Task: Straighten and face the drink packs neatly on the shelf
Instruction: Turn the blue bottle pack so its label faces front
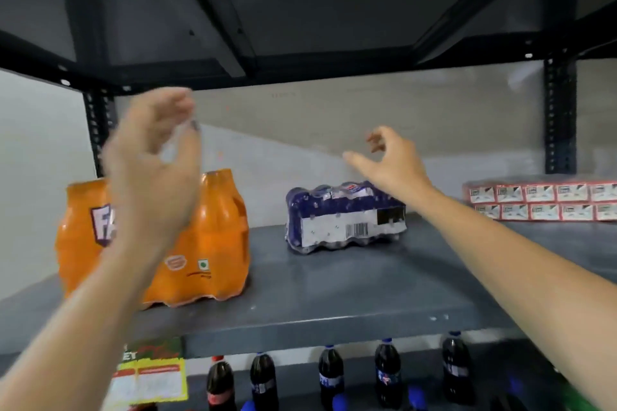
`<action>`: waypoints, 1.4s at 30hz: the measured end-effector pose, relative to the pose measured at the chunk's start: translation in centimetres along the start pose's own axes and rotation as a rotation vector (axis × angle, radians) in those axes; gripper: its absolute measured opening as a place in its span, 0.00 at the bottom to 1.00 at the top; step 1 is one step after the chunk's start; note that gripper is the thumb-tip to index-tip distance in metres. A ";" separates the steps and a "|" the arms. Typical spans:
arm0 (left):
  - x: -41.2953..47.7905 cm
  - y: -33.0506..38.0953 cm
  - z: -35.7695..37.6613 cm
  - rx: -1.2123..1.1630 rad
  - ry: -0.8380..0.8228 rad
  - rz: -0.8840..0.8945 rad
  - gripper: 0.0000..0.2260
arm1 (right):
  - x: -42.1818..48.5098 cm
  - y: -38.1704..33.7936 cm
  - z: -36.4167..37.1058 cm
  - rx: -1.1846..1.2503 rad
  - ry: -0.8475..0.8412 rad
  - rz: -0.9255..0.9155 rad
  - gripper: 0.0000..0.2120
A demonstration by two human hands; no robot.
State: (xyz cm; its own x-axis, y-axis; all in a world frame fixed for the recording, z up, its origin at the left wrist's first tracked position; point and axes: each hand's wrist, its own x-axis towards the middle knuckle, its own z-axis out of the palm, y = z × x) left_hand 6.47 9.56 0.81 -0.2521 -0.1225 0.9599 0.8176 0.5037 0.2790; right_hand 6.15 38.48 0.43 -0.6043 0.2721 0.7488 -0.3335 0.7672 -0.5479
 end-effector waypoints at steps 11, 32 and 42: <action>-2.4 2.6 16.7 0.122 -0.359 -1.023 0.24 | 4.7 10.8 1.0 0.473 -0.478 0.720 0.21; -5.2 5.2 11.3 0.193 -0.476 -0.705 0.36 | 2.6 8.1 -5.5 0.154 -0.701 0.410 0.25; -7.6 5.2 11.6 0.293 -0.399 -0.507 0.35 | 0.2 8.7 -3.6 0.047 -0.567 0.339 0.37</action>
State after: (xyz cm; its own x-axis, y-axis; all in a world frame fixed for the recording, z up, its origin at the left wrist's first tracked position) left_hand 6.61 23.02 -5.33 -0.7811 -0.1082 0.6150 0.3905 0.6839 0.6162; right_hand 5.75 47.28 -2.84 -0.9643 0.1364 0.2270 -0.0813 0.6633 -0.7439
